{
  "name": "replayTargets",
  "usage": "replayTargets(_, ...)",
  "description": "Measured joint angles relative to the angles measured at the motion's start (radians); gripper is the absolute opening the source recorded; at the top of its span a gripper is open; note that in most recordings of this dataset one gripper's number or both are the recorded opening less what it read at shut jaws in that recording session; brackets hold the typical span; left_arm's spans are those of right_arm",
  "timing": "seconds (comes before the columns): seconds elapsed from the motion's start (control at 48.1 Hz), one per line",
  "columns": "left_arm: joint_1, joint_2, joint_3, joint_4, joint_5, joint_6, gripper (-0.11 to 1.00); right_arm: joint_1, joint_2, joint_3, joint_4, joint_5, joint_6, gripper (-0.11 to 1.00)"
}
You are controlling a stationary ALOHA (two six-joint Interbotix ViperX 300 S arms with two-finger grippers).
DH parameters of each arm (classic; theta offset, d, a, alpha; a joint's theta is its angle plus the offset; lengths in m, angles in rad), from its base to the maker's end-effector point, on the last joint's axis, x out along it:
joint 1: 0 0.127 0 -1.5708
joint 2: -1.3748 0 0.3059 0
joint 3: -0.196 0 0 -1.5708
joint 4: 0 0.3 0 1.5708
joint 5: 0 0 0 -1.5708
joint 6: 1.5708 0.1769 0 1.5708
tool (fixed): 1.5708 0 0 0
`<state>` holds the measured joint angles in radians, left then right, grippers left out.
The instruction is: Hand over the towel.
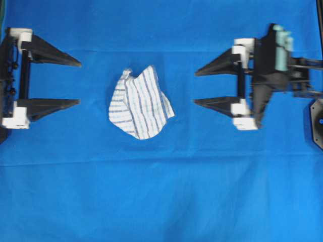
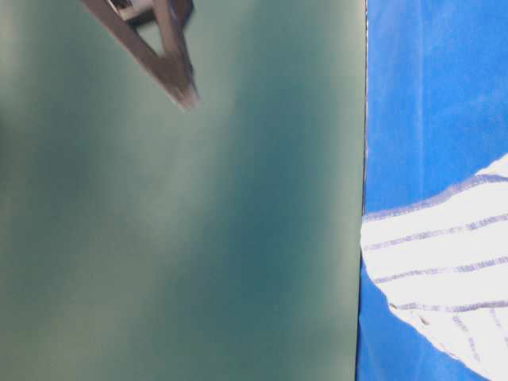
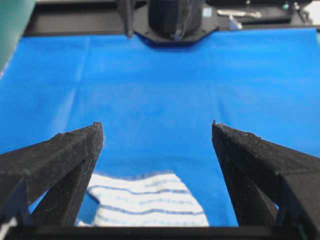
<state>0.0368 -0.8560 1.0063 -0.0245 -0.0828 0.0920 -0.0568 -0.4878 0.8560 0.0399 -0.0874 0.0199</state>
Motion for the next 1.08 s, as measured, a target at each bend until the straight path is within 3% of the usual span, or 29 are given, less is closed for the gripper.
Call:
replayTargets(0.27, 0.000, -0.193, 0.120, 0.000, 0.011, 0.005, 0.91, 0.008, -0.285, 0.147, 0.000, 0.018, 0.002, 0.72)
replayTargets(0.645, 0.002, -0.482, 0.307, 0.000, 0.121, 0.005, 0.91, 0.008, -0.644, 0.466, -0.003, -0.002, -0.008, 0.68)
replayTargets(0.853, 0.002, -0.525, 0.403, 0.000, 0.106, -0.008, 0.91, 0.008, -0.696, 0.589, -0.002, -0.083, -0.002, 0.67)
replayTargets(1.082, 0.002, -0.526, 0.442, 0.000, 0.052, -0.008, 0.91, 0.008, -0.681, 0.611, -0.002, -0.124, 0.003, 0.67)
